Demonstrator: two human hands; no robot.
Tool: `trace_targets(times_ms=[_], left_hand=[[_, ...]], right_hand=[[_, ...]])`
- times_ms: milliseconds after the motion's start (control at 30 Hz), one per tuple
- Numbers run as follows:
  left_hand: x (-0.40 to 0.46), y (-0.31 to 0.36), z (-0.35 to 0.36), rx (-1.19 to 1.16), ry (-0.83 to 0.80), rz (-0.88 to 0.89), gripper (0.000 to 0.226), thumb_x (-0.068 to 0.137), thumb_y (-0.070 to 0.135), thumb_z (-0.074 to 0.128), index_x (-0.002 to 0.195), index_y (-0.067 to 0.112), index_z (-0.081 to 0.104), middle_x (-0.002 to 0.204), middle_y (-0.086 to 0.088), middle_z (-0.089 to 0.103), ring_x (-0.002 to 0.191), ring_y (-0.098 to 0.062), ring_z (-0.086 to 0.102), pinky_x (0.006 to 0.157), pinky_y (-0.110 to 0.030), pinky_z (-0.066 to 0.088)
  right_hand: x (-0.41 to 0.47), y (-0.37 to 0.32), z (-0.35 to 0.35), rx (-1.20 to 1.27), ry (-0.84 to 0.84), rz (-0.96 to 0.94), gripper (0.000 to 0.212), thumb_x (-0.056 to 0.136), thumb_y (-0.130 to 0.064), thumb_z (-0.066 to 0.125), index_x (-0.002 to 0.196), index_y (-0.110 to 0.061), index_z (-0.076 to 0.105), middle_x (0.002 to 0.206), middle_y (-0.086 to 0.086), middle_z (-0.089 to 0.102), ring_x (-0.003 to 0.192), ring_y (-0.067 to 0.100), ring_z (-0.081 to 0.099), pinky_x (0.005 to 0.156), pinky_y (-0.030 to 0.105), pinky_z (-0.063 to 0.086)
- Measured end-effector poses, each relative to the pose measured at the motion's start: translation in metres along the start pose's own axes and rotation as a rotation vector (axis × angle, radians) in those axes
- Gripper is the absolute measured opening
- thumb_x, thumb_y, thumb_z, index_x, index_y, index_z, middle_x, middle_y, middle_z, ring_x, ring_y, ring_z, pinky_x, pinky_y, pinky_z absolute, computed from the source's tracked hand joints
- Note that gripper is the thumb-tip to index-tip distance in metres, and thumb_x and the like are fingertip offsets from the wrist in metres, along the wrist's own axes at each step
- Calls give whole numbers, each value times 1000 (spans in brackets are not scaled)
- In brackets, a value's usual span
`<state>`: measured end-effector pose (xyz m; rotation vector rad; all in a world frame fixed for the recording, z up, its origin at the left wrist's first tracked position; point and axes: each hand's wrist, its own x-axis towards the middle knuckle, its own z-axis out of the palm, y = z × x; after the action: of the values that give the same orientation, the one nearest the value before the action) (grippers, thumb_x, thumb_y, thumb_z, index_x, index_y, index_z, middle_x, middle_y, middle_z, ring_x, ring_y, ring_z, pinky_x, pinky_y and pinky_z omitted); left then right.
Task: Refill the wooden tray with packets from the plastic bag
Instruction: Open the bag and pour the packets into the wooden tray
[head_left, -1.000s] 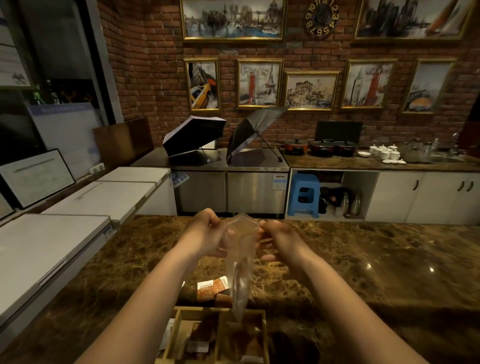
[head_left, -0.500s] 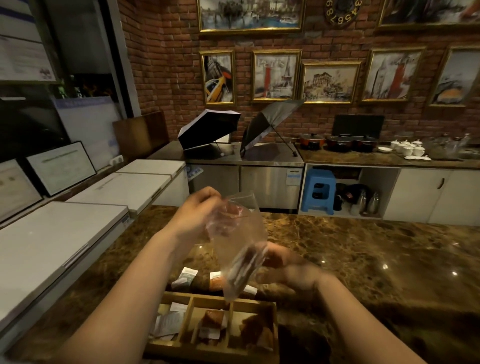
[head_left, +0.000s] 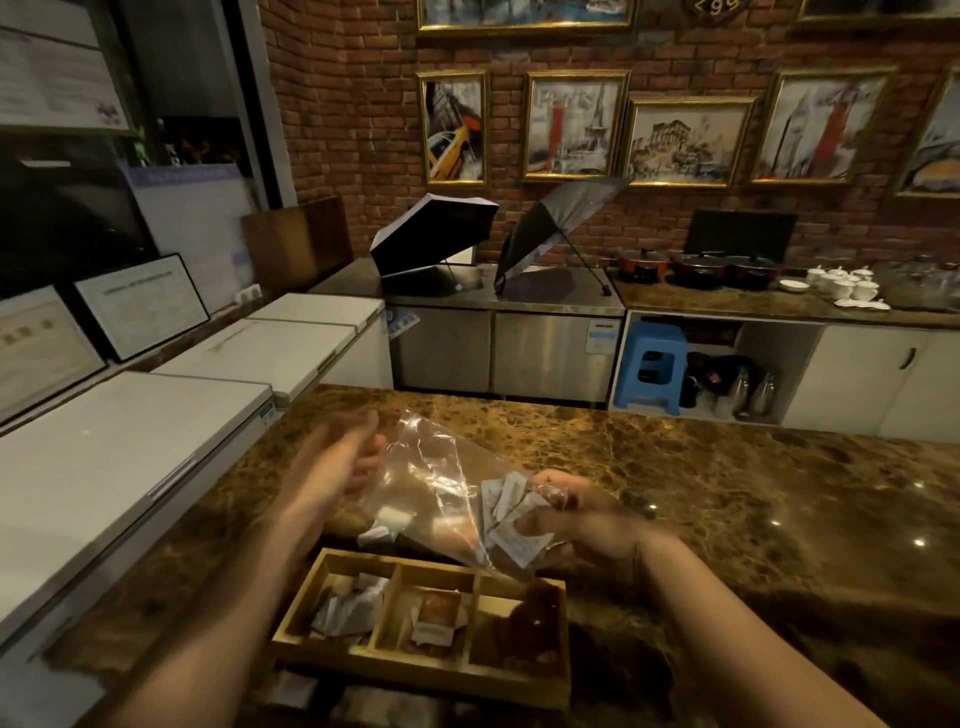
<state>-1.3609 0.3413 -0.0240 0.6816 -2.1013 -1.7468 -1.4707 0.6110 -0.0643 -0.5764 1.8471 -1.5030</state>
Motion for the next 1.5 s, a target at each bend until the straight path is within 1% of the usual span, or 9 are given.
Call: trace_targets(times_ms=[133, 233, 367, 533, 633, 867, 1067, 1233, 1500], left_hand=[[0, 5, 11, 235, 30, 279, 32, 85, 53, 68, 111, 35, 62, 117, 10, 66, 109, -13, 63, 98, -44, 53], [-2, 15, 25, 523, -151, 458, 37, 88, 53, 68, 121, 41, 57, 128, 17, 62, 115, -6, 59, 98, -35, 49], [-7, 7, 48, 809, -462, 399, 60, 83, 54, 74, 135, 52, 44, 142, 23, 51, 127, -7, 51, 104, -39, 46], [-3, -23, 63, 777, -540, 333, 56, 83, 39, 77, 130, 51, 50, 132, 14, 64, 114, -12, 62, 98, -37, 53], [1, -32, 62, 737, -523, 319, 61, 81, 40, 77, 133, 50, 49, 129, 10, 65, 111, -14, 63, 97, -41, 54], [8, -44, 53, 567, -505, 262, 36, 82, 44, 79, 114, 42, 63, 109, 13, 69, 100, -11, 66, 92, -43, 56], [12, -51, 38, 416, -433, 237, 29, 85, 37, 79, 110, 36, 64, 110, 8, 71, 101, -12, 67, 88, -35, 57], [10, -55, 30, 276, -383, 195, 26, 88, 25, 78, 109, 31, 65, 111, 7, 74, 103, -8, 68, 77, -17, 49], [13, -54, 24, 264, -372, 198, 24, 88, 23, 78, 108, 26, 66, 105, 5, 77, 95, -10, 72, 81, -26, 57]], right_hand=[[5, 0, 7, -113, 93, -12, 34, 89, -11, 75, 121, -9, 64, 110, 10, 75, 89, 19, 77, 66, 31, 61], [10, 1, 16, -279, 158, -68, 29, 87, -10, 77, 114, -8, 67, 107, 12, 74, 91, 22, 75, 66, 29, 61], [17, 5, 24, -436, 134, -69, 21, 83, -15, 78, 102, -18, 71, 98, 4, 76, 87, 20, 75, 71, 34, 62], [20, -3, 34, -569, 144, -60, 25, 81, -11, 78, 105, -15, 73, 101, 2, 74, 88, 13, 69, 68, 23, 56], [24, -1, 38, -581, 192, -110, 41, 75, -13, 84, 111, -14, 64, 103, 2, 70, 94, 19, 68, 83, 40, 61], [32, 8, 34, -392, 202, -100, 49, 71, -14, 87, 111, -16, 58, 107, 18, 68, 98, 38, 69, 77, 52, 63], [30, 13, 26, -268, 112, -140, 43, 78, -5, 84, 116, -12, 66, 117, 8, 70, 105, 23, 71, 87, 44, 62], [32, 17, 35, -302, 188, -174, 18, 89, -14, 76, 102, -2, 73, 102, 20, 74, 92, 37, 69, 75, 38, 60], [42, 16, 42, -376, 254, -231, 8, 90, -20, 75, 83, -16, 75, 83, 2, 75, 75, 14, 71, 71, 38, 61]])
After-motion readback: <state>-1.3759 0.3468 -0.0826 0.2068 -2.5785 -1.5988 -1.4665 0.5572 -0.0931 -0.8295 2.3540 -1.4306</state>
